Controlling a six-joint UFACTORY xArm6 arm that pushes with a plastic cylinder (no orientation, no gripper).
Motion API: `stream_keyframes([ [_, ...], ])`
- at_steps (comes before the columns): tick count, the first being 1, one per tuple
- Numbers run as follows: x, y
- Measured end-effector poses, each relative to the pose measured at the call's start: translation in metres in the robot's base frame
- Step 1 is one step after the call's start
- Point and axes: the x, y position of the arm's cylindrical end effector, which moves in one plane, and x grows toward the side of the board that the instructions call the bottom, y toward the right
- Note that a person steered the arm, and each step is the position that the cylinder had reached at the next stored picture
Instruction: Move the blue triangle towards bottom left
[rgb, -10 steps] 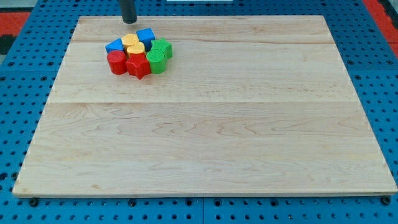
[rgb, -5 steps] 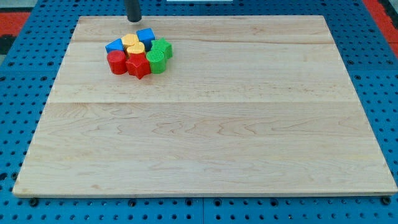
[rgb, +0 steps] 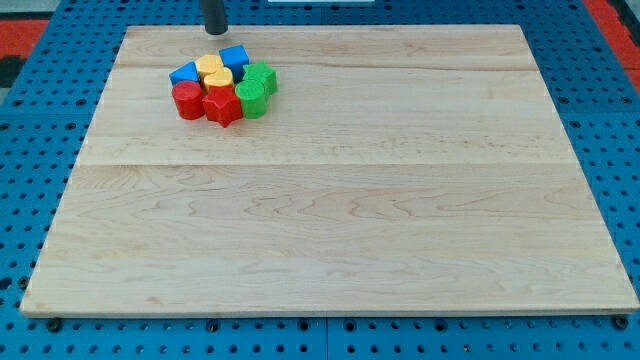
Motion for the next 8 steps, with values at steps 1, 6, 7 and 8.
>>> stream_keyframes([
  [1,0.000,0.000],
  [6,0.041,-0.060],
  [7,0.078,-0.033],
  [8,0.086,-0.004],
])
